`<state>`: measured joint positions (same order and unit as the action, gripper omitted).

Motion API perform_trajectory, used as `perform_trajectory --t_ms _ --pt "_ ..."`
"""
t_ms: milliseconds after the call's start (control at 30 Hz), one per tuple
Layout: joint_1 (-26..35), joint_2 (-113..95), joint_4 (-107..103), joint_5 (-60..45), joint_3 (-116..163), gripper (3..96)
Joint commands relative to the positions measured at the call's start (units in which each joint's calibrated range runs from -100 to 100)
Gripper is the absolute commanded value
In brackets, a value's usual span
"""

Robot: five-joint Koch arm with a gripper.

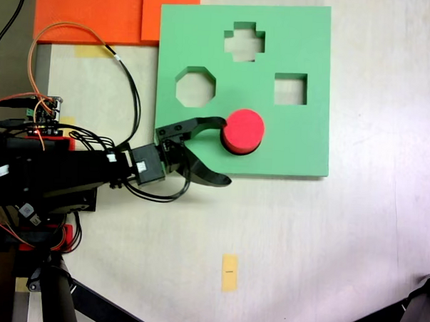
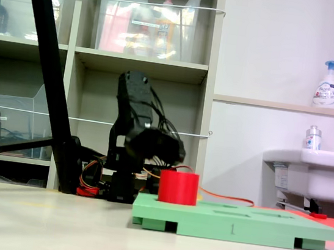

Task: Put the cylinder block into the corresponding hole

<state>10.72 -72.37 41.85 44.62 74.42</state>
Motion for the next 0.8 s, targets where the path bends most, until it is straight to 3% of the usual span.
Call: perform_trajectory --t_ms 33,100,267,367,533,667,800 --pt "-2.3 -27.6 -32.4 -7.4 -9.1 56.3" --pt "-3.3 -27.6 -38.2 -9.9 -11.1 50.1" --pt "-6.6 -27.6 -52.7 -14.2 -18.8 50.9" --pt "-9.5 -27.6 -52.0 -28.5 -17.1 50.5" --pt "-10.6 -27.6 -44.3 -38.8 -1.2 49.5" --pt "-10.6 -27.6 -26.7 -47.8 21.9 49.5" --pt "-10.5 -27.6 -20.3 -49.4 25.6 49.4"
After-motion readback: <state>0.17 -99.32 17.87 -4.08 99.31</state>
